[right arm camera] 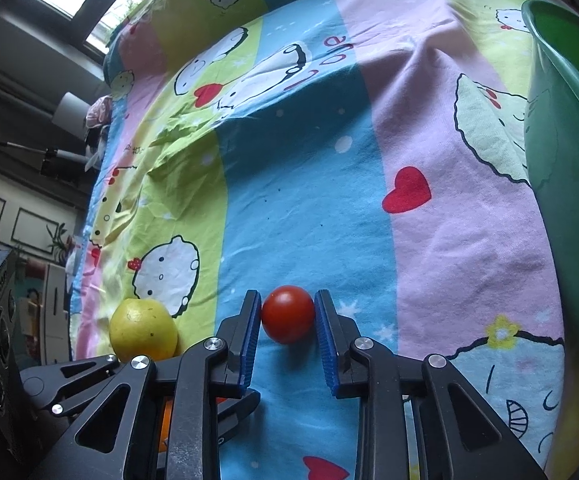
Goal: Organize fruits
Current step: 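Close the left tool on a cherry tomato while the right tool grasps another tomato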
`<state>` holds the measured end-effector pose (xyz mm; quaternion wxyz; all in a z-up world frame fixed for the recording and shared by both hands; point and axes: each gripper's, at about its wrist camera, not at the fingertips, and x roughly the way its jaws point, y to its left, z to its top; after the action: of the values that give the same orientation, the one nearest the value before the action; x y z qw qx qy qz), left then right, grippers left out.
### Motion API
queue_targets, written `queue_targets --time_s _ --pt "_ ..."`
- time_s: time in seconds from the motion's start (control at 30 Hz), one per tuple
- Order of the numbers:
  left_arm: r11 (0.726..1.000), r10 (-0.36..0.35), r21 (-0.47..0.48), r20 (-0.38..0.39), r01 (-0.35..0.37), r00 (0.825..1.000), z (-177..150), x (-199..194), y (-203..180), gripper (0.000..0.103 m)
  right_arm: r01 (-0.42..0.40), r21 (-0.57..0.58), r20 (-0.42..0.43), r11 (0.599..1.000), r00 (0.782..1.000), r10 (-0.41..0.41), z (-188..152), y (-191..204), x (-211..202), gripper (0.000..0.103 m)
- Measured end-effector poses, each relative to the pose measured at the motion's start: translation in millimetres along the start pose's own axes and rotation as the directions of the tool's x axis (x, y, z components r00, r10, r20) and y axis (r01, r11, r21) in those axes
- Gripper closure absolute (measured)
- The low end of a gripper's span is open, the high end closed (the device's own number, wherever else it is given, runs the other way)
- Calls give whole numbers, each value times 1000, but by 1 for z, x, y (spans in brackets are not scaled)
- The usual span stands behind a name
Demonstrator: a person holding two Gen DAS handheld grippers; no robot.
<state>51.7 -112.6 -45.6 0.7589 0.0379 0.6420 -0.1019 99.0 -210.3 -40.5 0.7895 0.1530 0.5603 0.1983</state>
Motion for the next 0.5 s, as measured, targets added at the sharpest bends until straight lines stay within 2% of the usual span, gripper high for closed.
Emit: queue_targets --time_s 0.27,0.5 --pt "1000 11 -10 50 -11 999 -4 -7 3 73 7 7 14 1000 1000 -7 0 -2 -2 74" --pt "998 -24 -51 131 31 991 -1 -19 5 73 9 18 55 1000 998 -10 2 -6 -13 74"
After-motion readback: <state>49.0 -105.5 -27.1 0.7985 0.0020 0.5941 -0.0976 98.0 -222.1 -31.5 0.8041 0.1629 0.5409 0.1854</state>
